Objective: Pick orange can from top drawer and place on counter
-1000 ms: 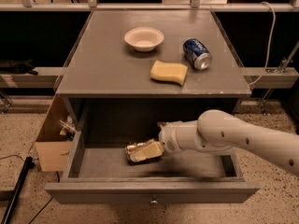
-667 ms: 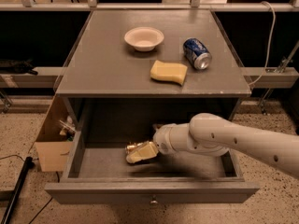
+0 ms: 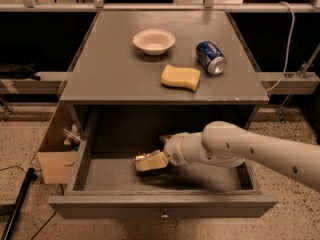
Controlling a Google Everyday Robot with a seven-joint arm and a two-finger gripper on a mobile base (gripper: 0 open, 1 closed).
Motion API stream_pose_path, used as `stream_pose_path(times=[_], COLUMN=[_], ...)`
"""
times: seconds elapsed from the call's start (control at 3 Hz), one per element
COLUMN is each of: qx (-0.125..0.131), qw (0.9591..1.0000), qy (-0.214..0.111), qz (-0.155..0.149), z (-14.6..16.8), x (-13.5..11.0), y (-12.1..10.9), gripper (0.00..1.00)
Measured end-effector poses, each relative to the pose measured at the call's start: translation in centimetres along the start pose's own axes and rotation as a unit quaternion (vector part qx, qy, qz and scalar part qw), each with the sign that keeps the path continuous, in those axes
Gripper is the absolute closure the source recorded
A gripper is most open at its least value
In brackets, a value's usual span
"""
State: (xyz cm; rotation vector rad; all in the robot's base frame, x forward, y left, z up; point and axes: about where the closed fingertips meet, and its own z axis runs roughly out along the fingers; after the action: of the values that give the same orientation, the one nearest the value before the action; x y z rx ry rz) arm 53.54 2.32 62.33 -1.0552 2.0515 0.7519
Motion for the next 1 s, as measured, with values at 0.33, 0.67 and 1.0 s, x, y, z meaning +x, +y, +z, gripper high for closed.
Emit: stream_pose_path(times=[0.33, 0.67, 1.0], qx=[0.000, 0.000, 0.000], qw=[1.0000, 1.0000, 1.0000], qy=[0.000, 0.000, 0.000], qz=[0.000, 0.000, 0.000], z=[0.00, 0.00, 0.01], x=[0.00, 0.00, 0.00], y=[0.00, 0.00, 0.01], gripper=[0.41, 0.64, 0.95])
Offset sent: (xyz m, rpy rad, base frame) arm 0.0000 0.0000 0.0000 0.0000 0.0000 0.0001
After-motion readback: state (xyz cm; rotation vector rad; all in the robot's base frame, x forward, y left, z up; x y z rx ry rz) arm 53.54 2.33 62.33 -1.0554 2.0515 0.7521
